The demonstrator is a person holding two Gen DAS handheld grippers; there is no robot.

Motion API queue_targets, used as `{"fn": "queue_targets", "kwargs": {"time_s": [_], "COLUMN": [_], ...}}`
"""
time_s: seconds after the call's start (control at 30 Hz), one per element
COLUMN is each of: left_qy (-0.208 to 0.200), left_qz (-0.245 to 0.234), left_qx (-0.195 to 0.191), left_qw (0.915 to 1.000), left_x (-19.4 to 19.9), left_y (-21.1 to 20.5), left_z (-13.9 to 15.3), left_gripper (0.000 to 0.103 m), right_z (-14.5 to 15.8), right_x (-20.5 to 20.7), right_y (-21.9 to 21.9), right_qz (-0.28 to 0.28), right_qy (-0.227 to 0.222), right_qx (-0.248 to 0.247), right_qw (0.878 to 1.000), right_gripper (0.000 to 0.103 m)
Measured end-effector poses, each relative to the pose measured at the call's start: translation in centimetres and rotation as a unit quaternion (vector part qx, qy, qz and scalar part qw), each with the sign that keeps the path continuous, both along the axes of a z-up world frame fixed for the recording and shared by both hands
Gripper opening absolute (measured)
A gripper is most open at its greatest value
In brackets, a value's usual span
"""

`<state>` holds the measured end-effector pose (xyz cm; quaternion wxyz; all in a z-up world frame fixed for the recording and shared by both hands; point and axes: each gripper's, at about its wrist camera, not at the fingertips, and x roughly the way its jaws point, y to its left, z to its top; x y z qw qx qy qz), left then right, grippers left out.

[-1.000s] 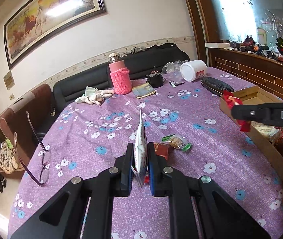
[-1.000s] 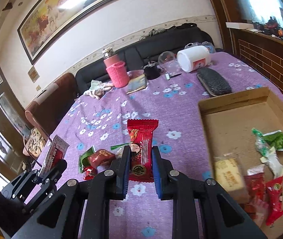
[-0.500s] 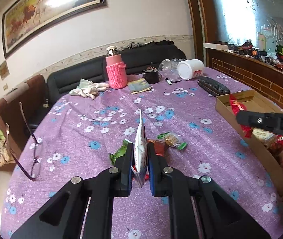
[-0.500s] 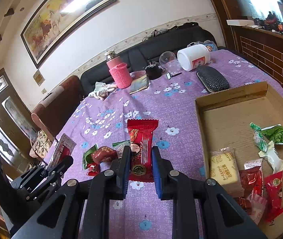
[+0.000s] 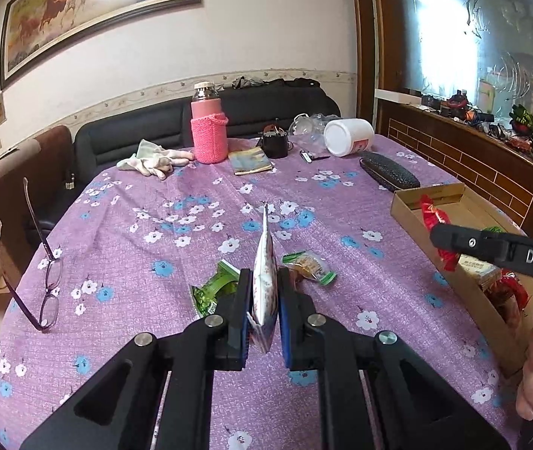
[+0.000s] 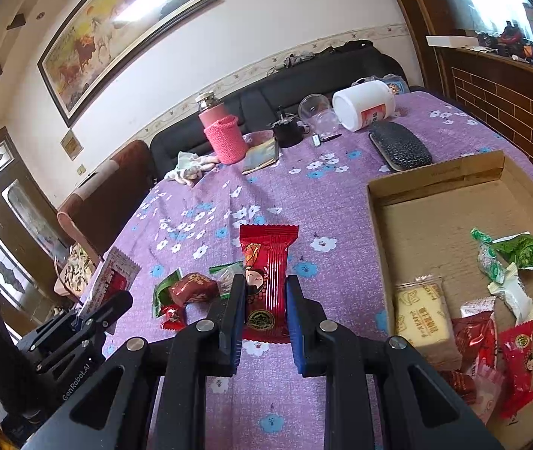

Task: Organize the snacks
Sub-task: 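Carry the white packet and red packet over the cardboard tray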

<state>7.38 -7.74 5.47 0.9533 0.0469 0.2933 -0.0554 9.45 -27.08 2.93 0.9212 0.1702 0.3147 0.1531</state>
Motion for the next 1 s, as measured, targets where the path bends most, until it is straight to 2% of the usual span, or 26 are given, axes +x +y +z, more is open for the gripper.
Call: {"fn": "queue_targets", "kwargs": {"time_s": [0.2,0.33,0.6,0.7,0.83,1.0], "left_qy": [0.022,0.028,0.036,0.047,0.071,0.113], "left_qz": [-0.006,-0.016,-0.083,-0.112,-0.148,-0.188], "left_qx": [-0.004,-0.001,0.01,-0.004,-0.032,-0.057], "left_qw": [0.9997,0.9995,0.9959,0.9926,0.9859,0.974], "left_x": [0.6,0.4,0.2,0.4,1.0,1.8], "left_y": [-0.7,-2.1,-9.0,-12.1,-16.4,-20.8], "left_z": [-0.6,0.0,2.0,2.1,1.6,-0.3], "left_gripper": [0.012,0.012,0.012,0.012,0.012,0.012], "right_z": [0.0,0.0,-0.3,-0.9,-2.6,-3.5], "right_x": [0.4,0.7,1.2,1.5,1.9,1.3], "right_y": [-1.7,-3.9,-9.0,-10.9,-13.8,-18.0], "right_qz": [-0.021,-0.049,-0.096,-0.122,-0.165,-0.215], "right_qy": [0.007,0.017,0.043,0.067,0.108,0.124], "right_qx": [0.013,0.036,0.086,0.102,0.134,0.171], "right_qw": [1.0,0.998,0.991,0.985,0.971,0.954], "right_gripper": [0.022,0.022,0.022,0.022,0.021,0.021]}}
